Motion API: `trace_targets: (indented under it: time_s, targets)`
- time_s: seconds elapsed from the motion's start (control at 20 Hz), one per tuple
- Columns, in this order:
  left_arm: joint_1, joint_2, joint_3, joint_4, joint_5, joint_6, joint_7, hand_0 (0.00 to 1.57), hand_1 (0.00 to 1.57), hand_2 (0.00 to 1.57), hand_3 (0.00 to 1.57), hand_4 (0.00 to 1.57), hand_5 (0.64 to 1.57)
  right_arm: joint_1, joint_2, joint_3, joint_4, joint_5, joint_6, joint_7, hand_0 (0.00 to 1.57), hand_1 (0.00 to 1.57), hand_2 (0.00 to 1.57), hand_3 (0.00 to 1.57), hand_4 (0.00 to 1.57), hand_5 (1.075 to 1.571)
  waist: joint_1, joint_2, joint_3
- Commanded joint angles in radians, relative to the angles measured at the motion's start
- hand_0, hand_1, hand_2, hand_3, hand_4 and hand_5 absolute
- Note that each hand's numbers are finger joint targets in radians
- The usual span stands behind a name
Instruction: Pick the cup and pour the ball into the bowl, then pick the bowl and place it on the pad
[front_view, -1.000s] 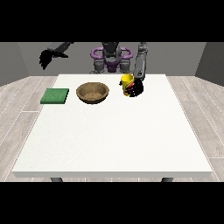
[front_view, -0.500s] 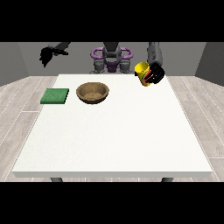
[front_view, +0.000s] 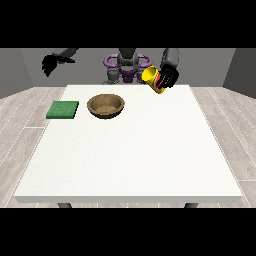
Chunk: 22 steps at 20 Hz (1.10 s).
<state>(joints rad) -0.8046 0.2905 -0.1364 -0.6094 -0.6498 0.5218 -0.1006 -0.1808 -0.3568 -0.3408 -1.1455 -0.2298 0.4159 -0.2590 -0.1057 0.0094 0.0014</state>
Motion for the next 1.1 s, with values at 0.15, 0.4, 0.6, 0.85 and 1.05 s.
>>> trace_targets:
  time_s: [0.15, 0.4, 0.6, 0.85, 1.05]
  targets:
    - [-0.053, -0.068, -0.148, 0.024, -0.234, 0.020, 0.218, 1.52, 1.52, 1.57, 1.57, 1.57, 1.211, -0.027, -0.039, -0.010, 0.036, -0.010, 0.021, 0.041, 0.00, 0.00, 0.00, 0.00, 0.00, 1.570, -0.001, -0.063, -0.0004]
    - [-0.134, -0.128, -0.316, 0.051, -0.464, -0.010, 0.376, 1.55, 1.55, 1.57, 1.57, 1.53, 1.298, 0.006, -0.002, 0.004, 0.096, 0.023, 0.004, -0.011, 0.00, 0.00, 0.00, 0.00, 0.00, 1.571, 0.013, -0.102, 0.0011]
    - [-0.190, -0.168, -0.425, 0.090, -0.589, -0.137, 0.421, 1.49, 1.49, 1.57, 1.57, 1.51, 1.316, -0.005, -0.038, -0.014, 0.119, 0.001, 0.045, -0.004, 0.00, 0.00, 0.00, 0.00, 0.00, 1.571, -0.019, -0.105, 0.0008]
    - [-0.275, -0.228, -0.562, 0.127, -0.751, -0.260, 0.462, 1.51, 1.51, 1.57, 1.57, 1.57, 1.042, -0.052, -0.033, 0.000, 0.136, 0.010, 0.047, -0.013, 0.00, 0.00, 0.00, 0.00, 0.00, 1.570, -0.023, -0.070, 0.0010]
    - [-0.282, -0.239, -0.675, 0.163, -0.890, -0.324, 0.494, 1.52, 1.52, 1.57, 1.57, 1.50, 1.232, -0.054, -0.055, -0.031, 0.169, -0.019, 0.076, -0.031, 0.00, 0.00, 0.00, 0.00, 0.00, 1.571, -0.016, -0.059, 0.0008]
